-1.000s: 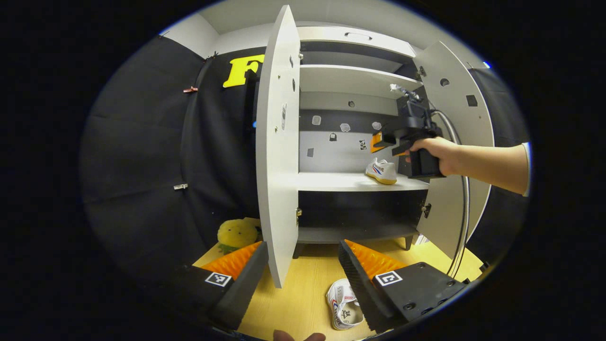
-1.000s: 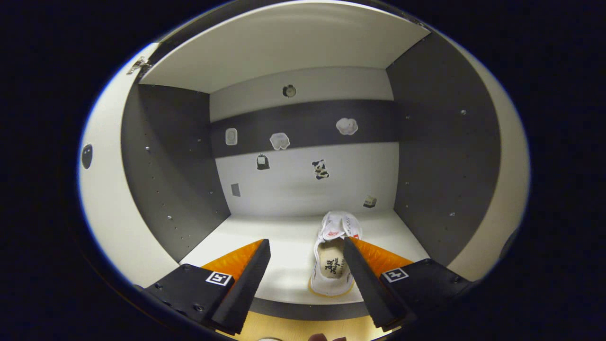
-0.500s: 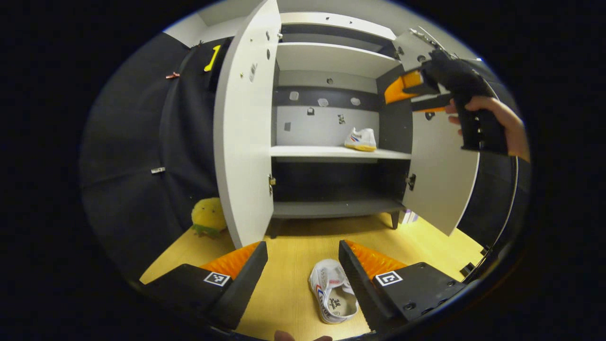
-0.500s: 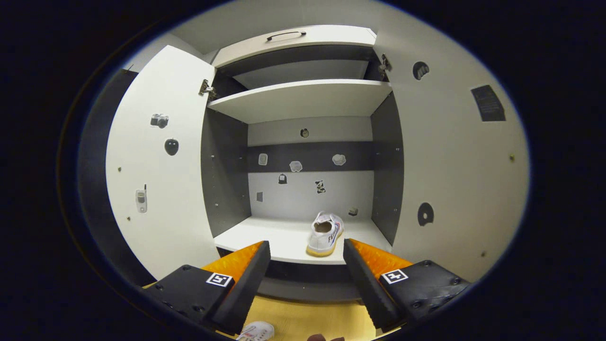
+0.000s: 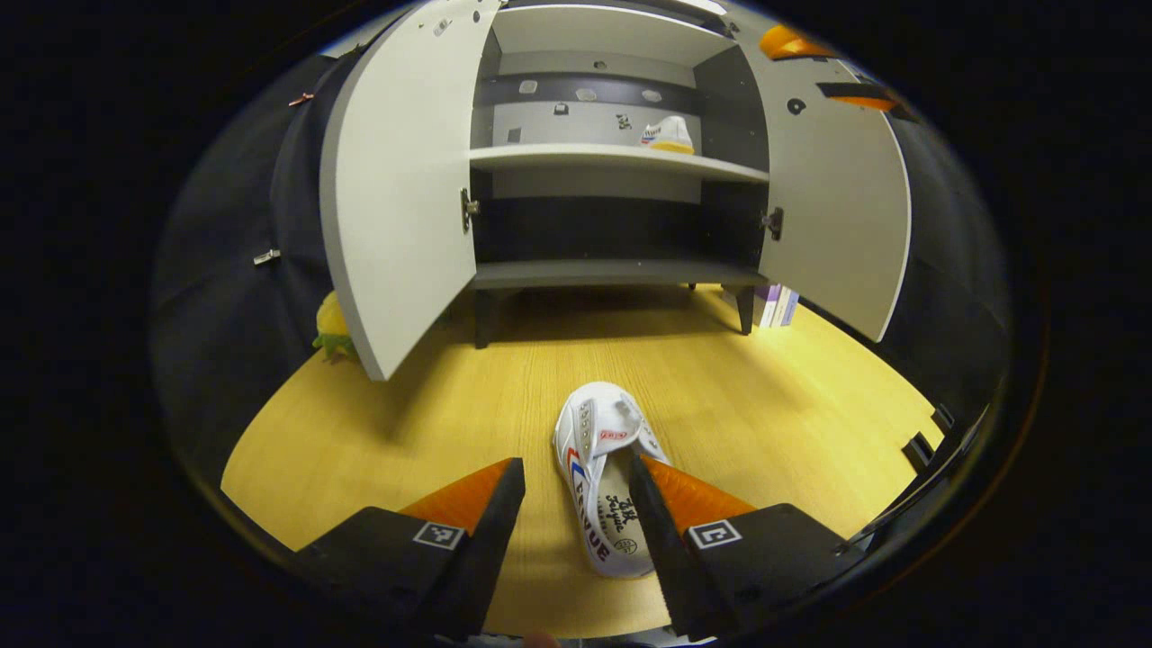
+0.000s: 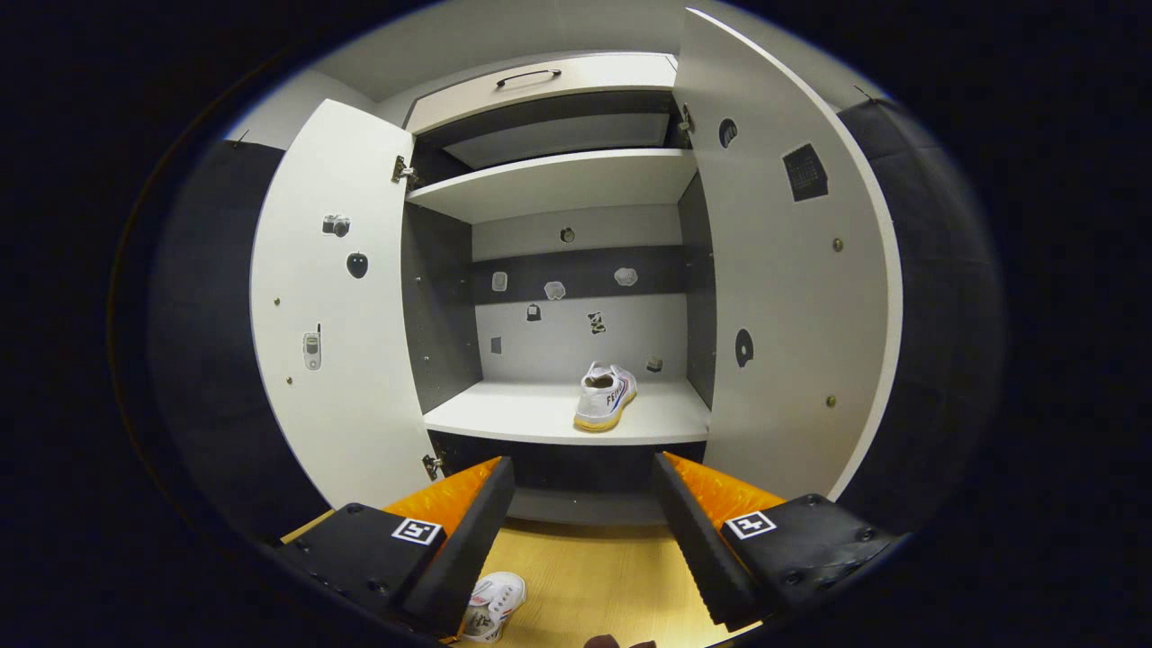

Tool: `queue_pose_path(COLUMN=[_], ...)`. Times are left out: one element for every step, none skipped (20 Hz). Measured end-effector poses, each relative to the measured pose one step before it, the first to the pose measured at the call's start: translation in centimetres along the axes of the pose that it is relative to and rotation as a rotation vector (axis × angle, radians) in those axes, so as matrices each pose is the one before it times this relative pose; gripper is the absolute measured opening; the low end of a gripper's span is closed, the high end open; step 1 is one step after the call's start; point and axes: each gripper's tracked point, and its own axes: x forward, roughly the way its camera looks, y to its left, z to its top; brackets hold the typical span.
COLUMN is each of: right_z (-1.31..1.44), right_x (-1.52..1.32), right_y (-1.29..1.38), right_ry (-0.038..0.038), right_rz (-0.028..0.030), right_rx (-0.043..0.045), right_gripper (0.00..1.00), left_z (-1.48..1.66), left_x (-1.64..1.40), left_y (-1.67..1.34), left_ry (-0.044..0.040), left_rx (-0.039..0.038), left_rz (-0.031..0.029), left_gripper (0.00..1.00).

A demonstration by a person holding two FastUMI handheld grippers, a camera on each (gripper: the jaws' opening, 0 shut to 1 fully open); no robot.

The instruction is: Grab one shoe with the right hand and put it into the shoe cabinet, grab the other shoe with the left hand and put it into the shoe cabinet; then close the right door with the right hand and the left door with the left hand.

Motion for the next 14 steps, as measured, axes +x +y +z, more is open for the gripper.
queue_pose_path(right_z=[0.101, 0.037, 0.125, 0.079, 0.039, -0.055, -0.153, -0.250, -0.310, -0.327, -0.176, -0.053, 0.003, -0.011], right_x=[-0.289, -0.327, -0.265, -0.303, -0.327, -0.255, -0.250, -0.212, -0.163, -0.166, -0.149, -0.092, -0.121, -0.149], right_y=[-0.219, -0.327, -0.251, -0.312, -0.339, -0.280, -0.370, -0.295, -0.252, -0.225, -0.233, -0.306, -0.316, -0.154], right_ry=[0.00119, 0.00262, -0.00162, -0.00302, -0.00393, -0.00185, 0.00044, 0.00360, 0.00889, 0.00899, 0.00511, 0.00065, -0.00178, -0.00115], right_rz=[-0.00057, -0.00219, -0.00087, -0.00268, -0.00417, -0.00309, -0.00559, -0.00388, -0.00324, -0.00198, -0.00325, -0.00515, -0.00474, -0.00320], right_rx=[-0.00236, -0.00526, -0.00901, -0.01273, -0.01422, -0.01285, -0.00971, -0.00493, -0.00032, 0.00226, 0.00117, -0.00041, -0.00036, 0.00150], right_gripper=[0.98, 0.98, 0.98, 0.98, 0.98, 0.98, 0.98, 0.98, 0.98, 0.98, 0.99, 0.98, 0.98, 0.99], left_z=[-1.008, -0.873, -0.667, -0.173, 0.107, 0.381, 0.313, 0.357, 0.460, 0.319, -0.090, -0.030, -0.396, -0.201], left_x=[0.968, 1.055, 1.041, 0.800, 0.732, 0.418, 0.735, 0.715, 0.606, 0.639, 0.219, 0.263, 0.333, -0.041], left_y=[0.050, 0.029, 0.045, -0.151, -0.296, -0.265, 0.127, 0.283, 0.339, 0.220, 0.296, 0.530, 0.394, 0.175], left_ry=[0.02202, 0.02269, 0.01789, 0.00685, -0.00390, -0.00707, -0.00876, -0.00747, -0.00745, 0.00429, 0.00627, 0.01123, 0.02445, 0.02284], left_rx=[0.00268, 0.00614, 0.00815, 0.00134, -0.00539, -0.00075, 0.01095, 0.01734, 0.01496, 0.00996, 0.00874, 0.00978, 0.00725, -0.00388], left_rz=[0.00562, 0.00232, -0.00075, -0.00842, -0.01341, -0.01196, 0.00762, 0.01490, 0.02179, 0.01596, 0.02148, 0.02388, 0.01433, -0.00566], left_gripper=[0.72, 0.71, 0.68, 0.67, 0.65, 0.64, 0.62, 0.59, 0.48, 0.42, 0.31, 0.27, 0.16, 0.11])
